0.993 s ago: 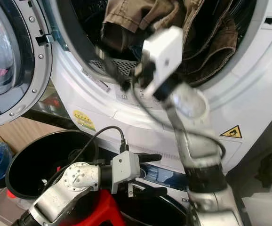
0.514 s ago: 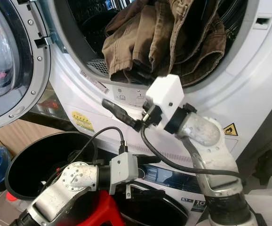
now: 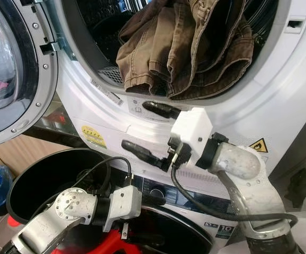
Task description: Clothes washing
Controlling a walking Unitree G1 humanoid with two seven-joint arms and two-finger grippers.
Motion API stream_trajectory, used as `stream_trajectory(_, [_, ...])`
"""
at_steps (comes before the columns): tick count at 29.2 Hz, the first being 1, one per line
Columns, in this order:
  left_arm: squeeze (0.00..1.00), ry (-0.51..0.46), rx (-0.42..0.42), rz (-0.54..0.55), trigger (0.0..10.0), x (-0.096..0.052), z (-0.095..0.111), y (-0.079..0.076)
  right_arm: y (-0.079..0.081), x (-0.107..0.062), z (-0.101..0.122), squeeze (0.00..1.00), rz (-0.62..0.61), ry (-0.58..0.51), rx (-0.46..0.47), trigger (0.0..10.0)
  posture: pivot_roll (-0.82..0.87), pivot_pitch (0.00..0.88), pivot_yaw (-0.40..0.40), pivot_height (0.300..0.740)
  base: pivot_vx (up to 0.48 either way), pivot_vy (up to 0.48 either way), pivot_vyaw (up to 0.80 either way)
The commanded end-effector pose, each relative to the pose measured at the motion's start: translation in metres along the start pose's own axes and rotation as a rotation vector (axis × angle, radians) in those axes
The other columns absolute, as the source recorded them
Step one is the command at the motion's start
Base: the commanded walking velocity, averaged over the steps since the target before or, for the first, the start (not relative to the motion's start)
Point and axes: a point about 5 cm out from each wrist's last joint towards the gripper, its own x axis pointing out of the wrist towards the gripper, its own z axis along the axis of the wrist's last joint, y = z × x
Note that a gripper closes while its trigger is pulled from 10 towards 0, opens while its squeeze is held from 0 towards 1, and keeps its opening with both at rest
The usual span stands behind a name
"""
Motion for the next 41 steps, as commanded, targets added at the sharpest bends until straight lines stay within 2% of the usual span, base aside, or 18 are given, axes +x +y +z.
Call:
stream_trajectory(1, [0.0, -0.003, 0.003, -0.018, 10.0, -0.002, 0.004, -0.001, 0.006, 0.002, 0.0, 0.0, 0.041, 0.014, -0.009, 10.0, -0.04, 0.027, 0.105, 0.74, 0.0, 0.0, 0.0])
stream_trajectory(7, [0.0, 0.021, -0.038, -0.099, 10.0, -0.012, 0.007, -0.009, 0.008, -0.001, -0.017, 0.0, 0.063, 0.126, -0.023, 10.0, -0.03, 0.027, 0.106, 0.74, 0.0, 0.0, 0.0])
stream_trajectory(13, [0.0, 0.153, -0.116, -0.258, 10.0, -0.033, -0.002, -0.026, -0.003, 0.008, -0.048, 0.0, -0.074, 0.233, 0.009, 10.0, -0.02, 0.028, 0.108, 0.74, 0.0, 0.0, 0.0])
stream_trajectory(16, [0.0, 0.206, -0.105, -0.28, 10.0, -0.038, -0.004, -0.029, -0.009, 0.013, -0.056, 0.0, -0.162, 0.237, 0.052, 10.0, -0.02, 0.029, 0.106, 0.74, 0.0, 0.0, 0.0])
stream_trajectory(19, [0.0, 0.213, -0.106, -0.289, 10.0, -0.038, -0.004, -0.032, -0.017, 0.019, -0.063, 0.0, -0.257, 0.241, 0.096, 10.0, -0.02, 0.03, 0.104, 0.74, 0.0, 0.0, 0.0])
stream_trajectory(21, [0.0, 0.198, -0.115, -0.284, 10.0, -0.038, -0.001, -0.033, -0.016, 0.021, -0.078, 0.0, -0.285, 0.326, 0.095, 10.0, -0.02, 0.032, 0.102, 0.74, 0.0, 0.0, 0.0])
stream_trajectory(24, [0.0, 0.178, -0.13, -0.269, 10.0, -0.04, 0.004, -0.032, -0.002, 0.019, -0.106, 0.0, -0.229, 0.483, 0.078, 10.0, -0.01, 0.032, 0.097, 0.74, 0.0, 0.0, 0.0])
stream_trajectory(25, [0.0, 0.169, -0.136, -0.257, 10.0, -0.043, 0.007, -0.029, 0.016, 0.014, -0.129, 0.0, -0.159, 0.602, 0.099, 10.0, 0.0, 0.032, 0.094, 0.74, 0.0, 0.0, 0.0])
stream_trajectory(27, [0.0, 0.171, -0.131, -0.247, 10.0, -0.044, 0.008, -0.028, 0.032, 0.01, -0.145, 0.0, -0.098, 0.668, 0.116, 10.0, 0.0, 0.033, 0.091, 0.74, 0.0, 0.0, 0.0])
stream_trajectory(29, [0.0, 0.178, -0.129, -0.24, 10.0, -0.045, 0.007, -0.027, 0.06, 0.003, -0.157, 0.0, 0.033, 0.676, 0.205, 10.0, 0.01, 0.031, 0.09, 0.74, 0.0, 0.0, 0.0])
stream_trajectory(31, [0.0, 0.18, -0.127, -0.232, 10.0, -0.046, 0.007, -0.027, 0.082, -0.002, -0.154, 0.0, 0.159, 0.592, 0.268, 10.0, 0.01, 0.032, 0.09, 0.74, 0.0, 0.0, 0.0])
stream_trajectory(32, [0.0, 0.177, -0.129, -0.227, 10.0, -0.046, 0.007, -0.026, 0.096, -0.004, -0.142, 0.0, 0.248, 0.468, 0.322, 10.0, 0.01, 0.029, 0.091, 0.74, 0.0, 0.0, 0.0])
stream_trajectory(33, [0.0, 0.177, -0.129, -0.226, 10.0, -0.046, 0.007, -0.026, 0.1, -0.005, -0.135, 0.0, 0.283, 0.406, 0.331, 10.0, 0.01, 0.029, 0.093, 0.74, 0.0, 0.0, 0.0])
stream_trajectory(34, [0.0, 0.173, -0.126, -0.221, 10.0, -0.045, 0.008, -0.025, 0.101, -0.005, -0.118, 0.0, 0.308, 0.276, 0.352, 10.0, 0.01, 0.03, 0.094, 0.74, 0.0, 0.0, 0.0])
stream_trajectory(36, [0.0, 0.169, -0.128, -0.22, 10.0, -0.045, 0.008, -0.025, 0.096, -0.003, -0.099, 0.0, 0.291, 0.129, 0.417, 10.0, 0.01, 0.031, 0.093, 0.74, 0.0, 0.0, 0.0])
stream_trajectory(37, [0.0, 0.168, -0.13, -0.221, 10.0, -0.046, 0.008, -0.025, 0.092, -0.005, -0.076, 0.0, 0.312, -0.024, 0.471, 10.0, 0.0, 0.03, 0.094, 0.74, 0.0, 0.0, 0.0])
stream_trajectory(39, [0.0, 0.153, -0.132, -0.224, 10.0, -0.045, 0.01, -0.025, 0.09, -0.009, -0.056, 0.0, 0.341, -0.154, 0.483, 10.0, 0.0, 0.028, 0.096, 0.74, 0.0, 0.0, 0.0])
stream_trajectory(41, [0.0, 0.134, -0.142, -0.214, 10.0, -0.044, 0.01, -0.025, 0.087, -0.01, -0.049, 0.0, 0.326, -0.219, 0.493, 10.0, -0.01, 0.021, 0.102, 0.74, 0.0, 0.0, 0.0])
